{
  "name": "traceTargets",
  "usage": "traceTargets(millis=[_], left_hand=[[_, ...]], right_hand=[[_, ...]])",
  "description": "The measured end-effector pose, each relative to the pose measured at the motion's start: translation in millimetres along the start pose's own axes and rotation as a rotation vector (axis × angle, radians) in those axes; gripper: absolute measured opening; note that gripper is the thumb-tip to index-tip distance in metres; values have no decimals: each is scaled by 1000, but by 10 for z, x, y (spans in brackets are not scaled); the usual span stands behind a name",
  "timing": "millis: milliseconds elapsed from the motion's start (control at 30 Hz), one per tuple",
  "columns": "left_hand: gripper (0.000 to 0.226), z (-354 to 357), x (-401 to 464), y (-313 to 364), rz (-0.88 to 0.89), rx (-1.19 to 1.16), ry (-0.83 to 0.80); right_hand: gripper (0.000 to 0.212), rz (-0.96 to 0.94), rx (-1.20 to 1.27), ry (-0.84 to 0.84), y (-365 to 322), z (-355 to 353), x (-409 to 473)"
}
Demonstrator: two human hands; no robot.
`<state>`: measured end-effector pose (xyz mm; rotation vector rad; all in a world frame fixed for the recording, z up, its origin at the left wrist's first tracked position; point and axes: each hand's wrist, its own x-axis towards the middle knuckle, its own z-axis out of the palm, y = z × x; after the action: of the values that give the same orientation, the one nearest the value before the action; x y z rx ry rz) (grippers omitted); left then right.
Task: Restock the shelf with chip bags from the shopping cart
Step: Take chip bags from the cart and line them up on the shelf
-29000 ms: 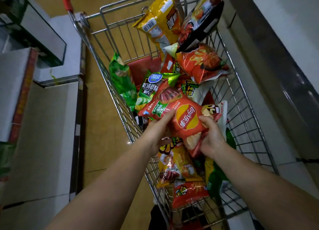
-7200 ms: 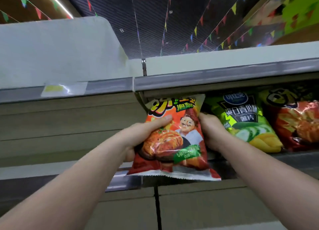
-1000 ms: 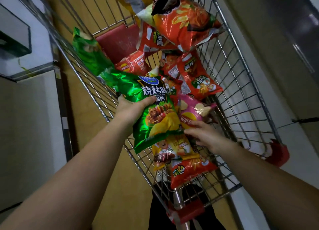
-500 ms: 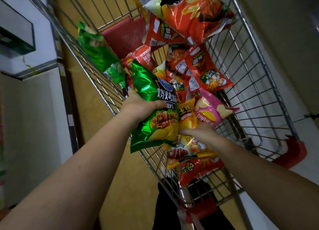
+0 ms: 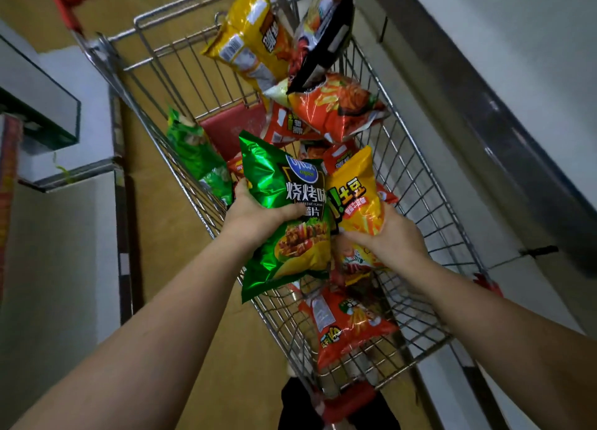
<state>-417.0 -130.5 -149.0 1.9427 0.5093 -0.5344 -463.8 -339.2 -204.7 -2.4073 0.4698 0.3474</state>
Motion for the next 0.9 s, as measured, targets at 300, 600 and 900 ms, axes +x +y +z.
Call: traceTargets(millis=[300,600,900], left_hand=[[131,-264,-629,407,166,-150,126],[98,-466,-1165,821,444,-277,314],[117,-884,-1589,1338,669,-303,371]], right_hand=[[67,-163,161,126,-387,-603,-132],[72,-350,239,219,-956,-1298,-329],[68,-472,324,369,-1560,-2021,-707]])
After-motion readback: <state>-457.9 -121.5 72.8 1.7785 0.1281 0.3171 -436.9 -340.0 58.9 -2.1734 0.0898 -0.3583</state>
